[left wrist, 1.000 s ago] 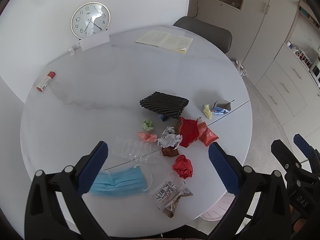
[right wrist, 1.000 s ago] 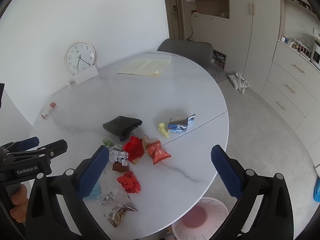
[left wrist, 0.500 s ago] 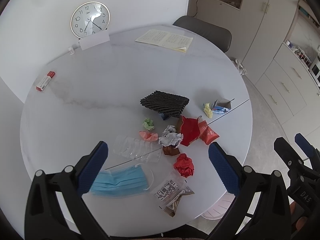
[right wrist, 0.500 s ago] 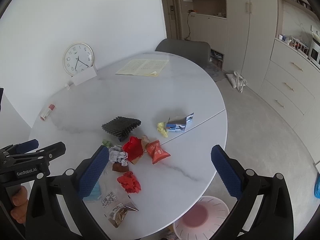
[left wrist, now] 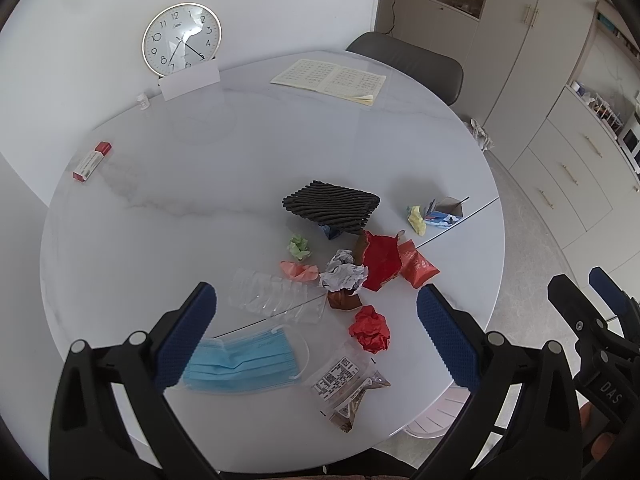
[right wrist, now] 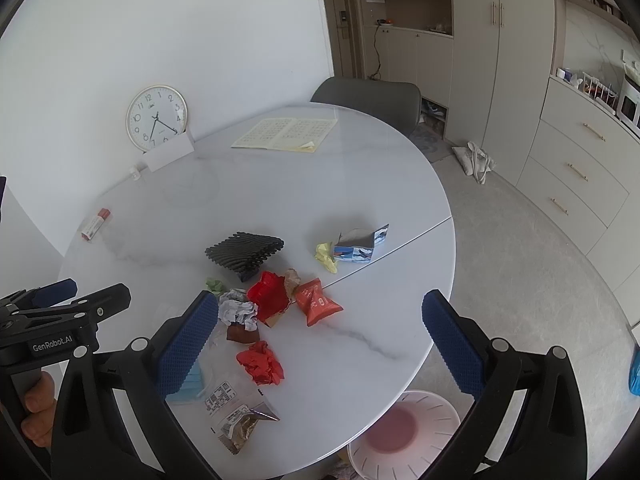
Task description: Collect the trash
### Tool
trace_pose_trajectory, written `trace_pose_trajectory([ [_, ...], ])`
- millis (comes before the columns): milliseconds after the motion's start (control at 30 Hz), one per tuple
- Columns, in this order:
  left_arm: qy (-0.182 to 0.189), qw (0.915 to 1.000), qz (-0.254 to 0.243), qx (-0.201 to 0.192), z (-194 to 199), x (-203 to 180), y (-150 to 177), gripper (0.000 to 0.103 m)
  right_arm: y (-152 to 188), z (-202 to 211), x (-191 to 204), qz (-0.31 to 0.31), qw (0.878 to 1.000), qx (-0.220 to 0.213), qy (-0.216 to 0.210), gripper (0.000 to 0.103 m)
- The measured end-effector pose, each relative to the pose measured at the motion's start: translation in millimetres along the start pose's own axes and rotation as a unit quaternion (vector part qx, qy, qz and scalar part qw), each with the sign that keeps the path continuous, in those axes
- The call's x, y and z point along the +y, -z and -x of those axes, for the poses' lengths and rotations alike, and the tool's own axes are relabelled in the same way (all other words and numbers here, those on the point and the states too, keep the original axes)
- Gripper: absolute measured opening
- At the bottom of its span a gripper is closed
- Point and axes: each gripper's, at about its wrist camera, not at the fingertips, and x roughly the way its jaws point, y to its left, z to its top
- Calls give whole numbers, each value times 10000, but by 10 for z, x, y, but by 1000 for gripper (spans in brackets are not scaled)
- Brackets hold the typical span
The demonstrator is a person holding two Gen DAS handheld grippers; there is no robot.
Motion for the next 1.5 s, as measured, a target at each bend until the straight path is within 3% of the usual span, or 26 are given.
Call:
trace_pose_trajectory([
  [1233, 34, 10000, 18, 20, -5, 21, 21, 97, -47, 26, 66, -6, 10000, 41, -38, 101],
  [1400, 186, 9995, -231, -118, -16, 109, 67, 97, -40, -4, 71, 6, 10000, 81, -51, 101],
  [1500, 442, 9960, -708, -318, -96, 267, 155, 97, -10, -46, 80, 22, 9999, 145, -47, 101],
])
